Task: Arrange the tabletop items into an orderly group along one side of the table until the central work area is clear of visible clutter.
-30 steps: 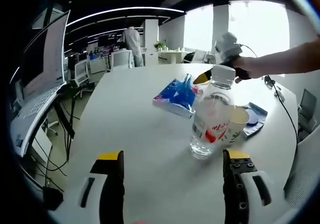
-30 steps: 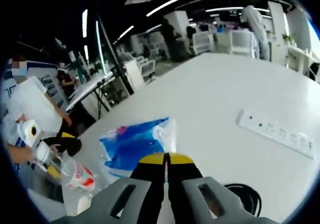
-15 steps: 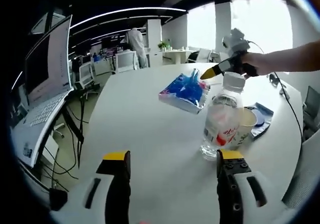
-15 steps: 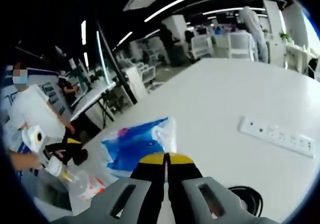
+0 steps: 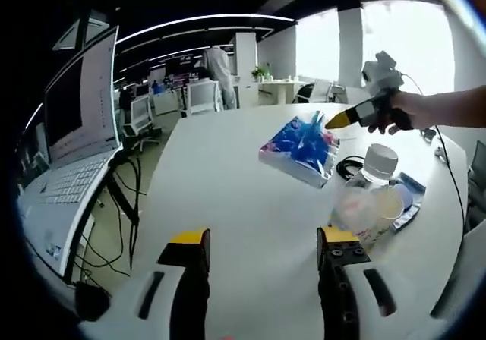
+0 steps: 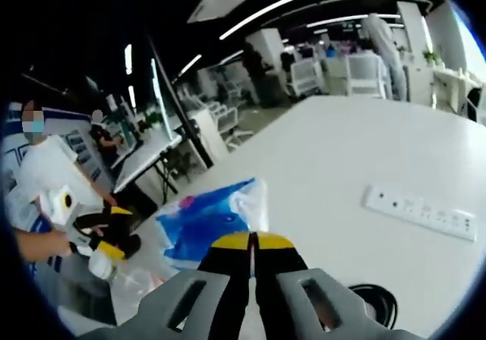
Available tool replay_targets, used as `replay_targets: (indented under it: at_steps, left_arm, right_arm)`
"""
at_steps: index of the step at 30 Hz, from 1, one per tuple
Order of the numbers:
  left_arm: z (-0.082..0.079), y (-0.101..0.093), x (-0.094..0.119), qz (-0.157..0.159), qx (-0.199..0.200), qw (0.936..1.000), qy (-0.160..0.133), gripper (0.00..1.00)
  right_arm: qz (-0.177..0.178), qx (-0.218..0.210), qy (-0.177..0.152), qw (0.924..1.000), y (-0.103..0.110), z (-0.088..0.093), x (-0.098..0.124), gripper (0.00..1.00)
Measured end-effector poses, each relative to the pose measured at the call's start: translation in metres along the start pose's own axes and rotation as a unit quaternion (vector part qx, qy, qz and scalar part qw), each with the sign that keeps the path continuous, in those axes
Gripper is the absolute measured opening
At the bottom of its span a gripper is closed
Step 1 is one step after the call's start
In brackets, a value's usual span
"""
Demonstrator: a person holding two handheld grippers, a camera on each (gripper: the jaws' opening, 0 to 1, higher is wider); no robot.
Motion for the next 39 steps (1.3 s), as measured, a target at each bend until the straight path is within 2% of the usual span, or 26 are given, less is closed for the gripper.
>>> replay_targets:
  at_steps: [7,11,19,32,39]
  left_arm:
    - [-0.016,-0.003,-0.004,0.009,0.012,0.9999,-0.009,0.48]
    - [-0.022,-0.011,-0.007,0.025,0.025,0.9993,-0.009,0.43]
    - [-0.035,-0.026,-0.015,0.044,0.036,0.9983,-0.014,0.39]
    - [-0.044,-0.031,-0.02,0.061,0.063,0.9959,-0.021,0.31]
    - [-0.047,-0.033,-0.023,0.07,0.081,0.994,-0.023,0.22]
  right_arm:
    - [-0.006,0.002,-0.008,0.9999,0.01,-0.006,0.002,0.0]
    - [-0.011,0.0,-0.015,0.9998,0.016,-0.008,0.003,0.0]
    - [-0.017,0.001,-0.02,0.9997,0.024,-0.01,0.004,0.0]
    - [-0.026,-0.003,-0.026,0.9993,0.03,-0.012,0.003,0.0]
    - [-0.035,-0.004,-0.029,0.999,0.037,-0.012,0.002,0.0]
Point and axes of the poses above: the point that each gripper's makers call its tool centre point, and the gripper's own axes: x roughly backward along the fingers, y roughly to its left, z roughly out of its underside, the point moved 5 cm from there along x, roughly backward along the fingers, and after that the axes turned 8 degrees about -z, right-handed, at the moved point
